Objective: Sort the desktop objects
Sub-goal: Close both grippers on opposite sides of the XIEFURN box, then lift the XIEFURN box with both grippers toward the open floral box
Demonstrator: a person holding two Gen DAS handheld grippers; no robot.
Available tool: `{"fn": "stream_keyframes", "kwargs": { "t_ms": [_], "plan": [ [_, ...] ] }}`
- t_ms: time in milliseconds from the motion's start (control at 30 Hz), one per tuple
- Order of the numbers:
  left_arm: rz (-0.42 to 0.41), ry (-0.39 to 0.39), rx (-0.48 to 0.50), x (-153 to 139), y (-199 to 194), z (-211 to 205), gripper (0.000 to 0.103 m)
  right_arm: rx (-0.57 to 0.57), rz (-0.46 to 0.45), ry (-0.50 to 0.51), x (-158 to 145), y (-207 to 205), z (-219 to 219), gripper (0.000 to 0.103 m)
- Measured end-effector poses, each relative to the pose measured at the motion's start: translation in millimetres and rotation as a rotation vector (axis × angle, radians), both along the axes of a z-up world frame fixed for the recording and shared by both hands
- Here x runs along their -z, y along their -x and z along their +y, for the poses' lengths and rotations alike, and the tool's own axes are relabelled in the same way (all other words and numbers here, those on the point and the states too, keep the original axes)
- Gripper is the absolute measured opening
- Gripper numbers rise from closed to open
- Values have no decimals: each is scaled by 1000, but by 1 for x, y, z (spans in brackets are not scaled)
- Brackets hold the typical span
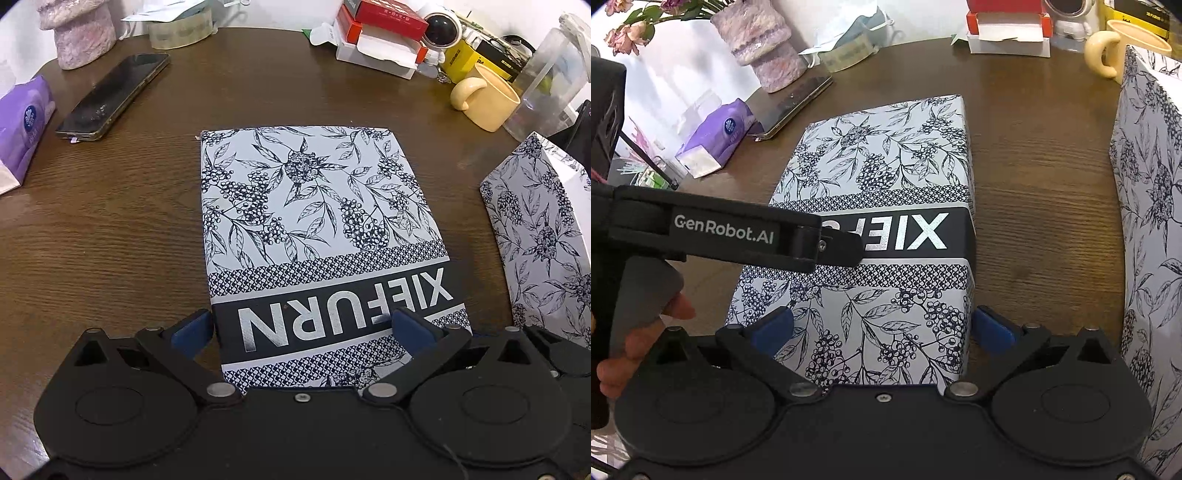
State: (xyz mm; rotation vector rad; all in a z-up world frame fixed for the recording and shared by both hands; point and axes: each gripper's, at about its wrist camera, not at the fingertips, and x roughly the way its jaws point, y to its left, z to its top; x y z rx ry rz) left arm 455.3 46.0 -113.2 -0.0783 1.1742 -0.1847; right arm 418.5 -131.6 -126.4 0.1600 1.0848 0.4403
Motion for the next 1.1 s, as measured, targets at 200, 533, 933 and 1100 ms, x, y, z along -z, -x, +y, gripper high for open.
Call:
{"fn": "stream_keyframes", "kwargs": {
  "t_ms": [200,533,933,1100],
  "plan": [
    [-23,-1,-12,0,4,-1,103,8,-17,0,1,1,0,103],
    [-63,-42,-32,-14,17,4,101,-38,25,-61,0,4,-2,96],
    [-136,-48,-69,-42,60,4,101,-46,-22,-102,-5,18,-14,96],
    [-129,-38,-103,-47,84,5,101,-65,-57,-91,-7,24,-16,96]
  ]
}}
